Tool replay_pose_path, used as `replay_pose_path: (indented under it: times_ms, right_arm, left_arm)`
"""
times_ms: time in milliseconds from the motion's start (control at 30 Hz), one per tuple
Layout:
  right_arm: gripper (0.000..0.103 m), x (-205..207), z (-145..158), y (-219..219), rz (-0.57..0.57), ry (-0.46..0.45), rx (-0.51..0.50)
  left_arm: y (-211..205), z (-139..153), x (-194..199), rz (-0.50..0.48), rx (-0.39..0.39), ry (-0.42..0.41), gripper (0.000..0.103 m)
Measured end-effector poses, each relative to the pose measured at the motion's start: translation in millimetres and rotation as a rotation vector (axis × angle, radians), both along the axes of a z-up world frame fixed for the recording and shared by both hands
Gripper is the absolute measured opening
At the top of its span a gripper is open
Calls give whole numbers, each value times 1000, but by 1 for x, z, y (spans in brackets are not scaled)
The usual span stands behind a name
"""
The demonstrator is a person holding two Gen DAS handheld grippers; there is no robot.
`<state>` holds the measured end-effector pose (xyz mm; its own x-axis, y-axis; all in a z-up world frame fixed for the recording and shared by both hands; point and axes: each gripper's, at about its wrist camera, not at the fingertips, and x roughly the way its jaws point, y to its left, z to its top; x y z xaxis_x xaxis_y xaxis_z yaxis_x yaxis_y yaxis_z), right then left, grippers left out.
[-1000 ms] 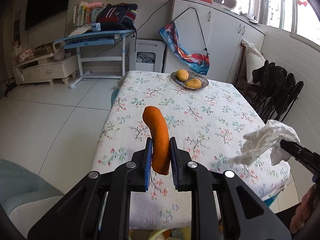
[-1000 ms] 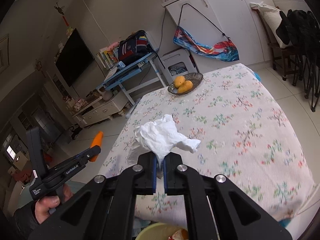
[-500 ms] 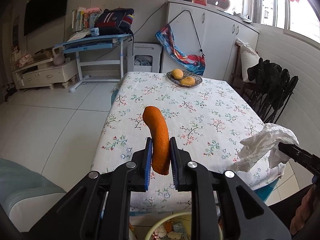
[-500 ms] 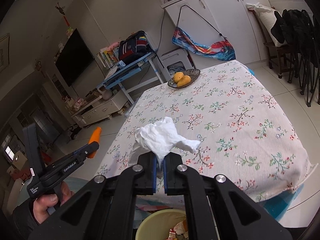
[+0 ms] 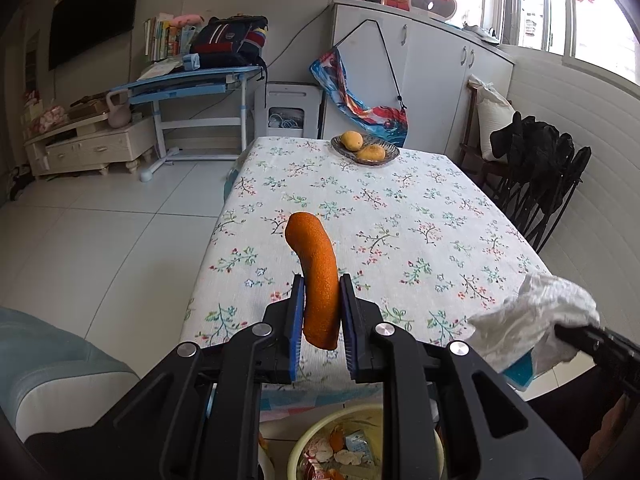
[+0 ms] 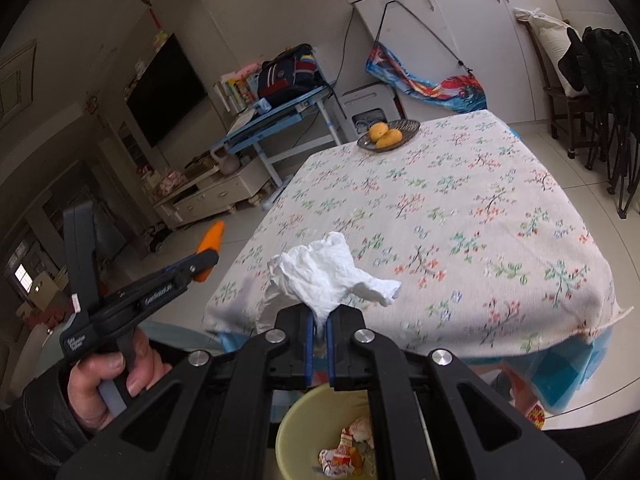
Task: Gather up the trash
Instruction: 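Lift the tissue and the orange peel and carry both toward the bucket, then open the right tool over the bucket to drop the tissue, then lower the orange peel into the bucket and open the left tool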
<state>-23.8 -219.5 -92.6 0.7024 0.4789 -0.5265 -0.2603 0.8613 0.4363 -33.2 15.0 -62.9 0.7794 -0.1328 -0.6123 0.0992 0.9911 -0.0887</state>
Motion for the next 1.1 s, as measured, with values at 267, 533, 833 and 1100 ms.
replay_pose_path:
  times_ms: [267, 533, 833, 1100]
  right_arm:
    - [6, -11, -25, 26, 132, 119, -99]
    - [6, -13, -62, 64, 245, 244, -271]
    - [54, -14, -81, 74, 234, 287, -353]
    - [62, -13, -56, 40, 68, 196, -252]
  left_arm:
    - [2, -4, -23, -10, -1, -1, 17]
    - [-2, -3, -35, -29, -8, 4, 17]
    - [-12, -9, -44, -68, -2, 17, 17]
    - [-28, -23, -50, -133, 24, 67, 17]
